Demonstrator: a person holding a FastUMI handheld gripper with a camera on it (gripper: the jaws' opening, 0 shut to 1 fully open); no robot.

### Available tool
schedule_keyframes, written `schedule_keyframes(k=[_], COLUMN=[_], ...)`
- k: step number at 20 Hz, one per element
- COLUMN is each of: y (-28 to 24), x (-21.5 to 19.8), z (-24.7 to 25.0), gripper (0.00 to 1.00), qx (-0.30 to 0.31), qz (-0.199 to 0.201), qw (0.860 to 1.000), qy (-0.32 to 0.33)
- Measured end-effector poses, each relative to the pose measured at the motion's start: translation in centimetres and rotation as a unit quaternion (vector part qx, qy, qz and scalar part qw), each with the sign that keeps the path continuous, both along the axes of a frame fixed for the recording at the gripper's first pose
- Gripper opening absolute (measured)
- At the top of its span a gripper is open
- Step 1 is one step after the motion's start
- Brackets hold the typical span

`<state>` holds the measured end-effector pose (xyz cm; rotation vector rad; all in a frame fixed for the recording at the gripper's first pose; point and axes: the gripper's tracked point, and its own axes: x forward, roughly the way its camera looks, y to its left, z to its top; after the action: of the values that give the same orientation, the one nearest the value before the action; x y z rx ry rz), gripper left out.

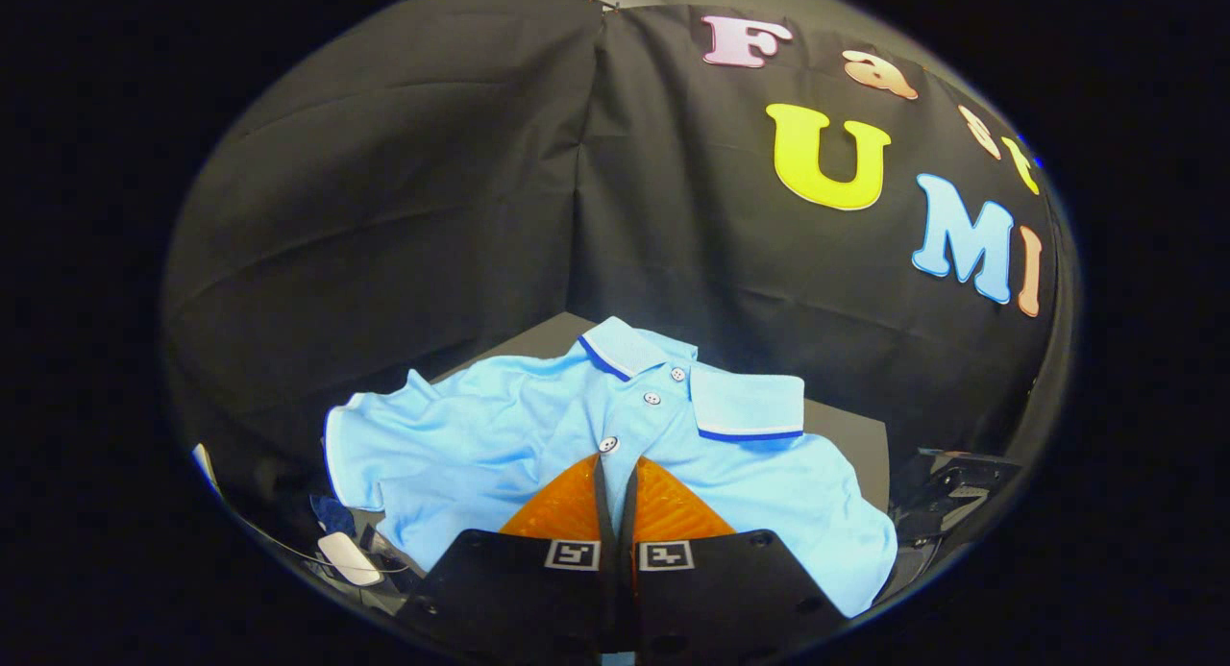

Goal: Put the clothes into the washing machine and then close the washing machine lid.

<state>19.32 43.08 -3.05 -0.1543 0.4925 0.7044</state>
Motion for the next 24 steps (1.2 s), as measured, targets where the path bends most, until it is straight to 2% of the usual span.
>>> schedule_keyframes(k=[3, 12, 24], y=[-0.9, -5.4, -14.8], x=[0.5, 1.6, 3.4], z=[1.9, 5.0, 6.1], gripper=[0.01, 0.01, 0.01], qx=[0.035, 0.062, 0.089], qz=[-0.005, -0.014, -0.079], qw=[0.999, 0.997, 0.992], qy=[-0.006, -0.035, -0.049])
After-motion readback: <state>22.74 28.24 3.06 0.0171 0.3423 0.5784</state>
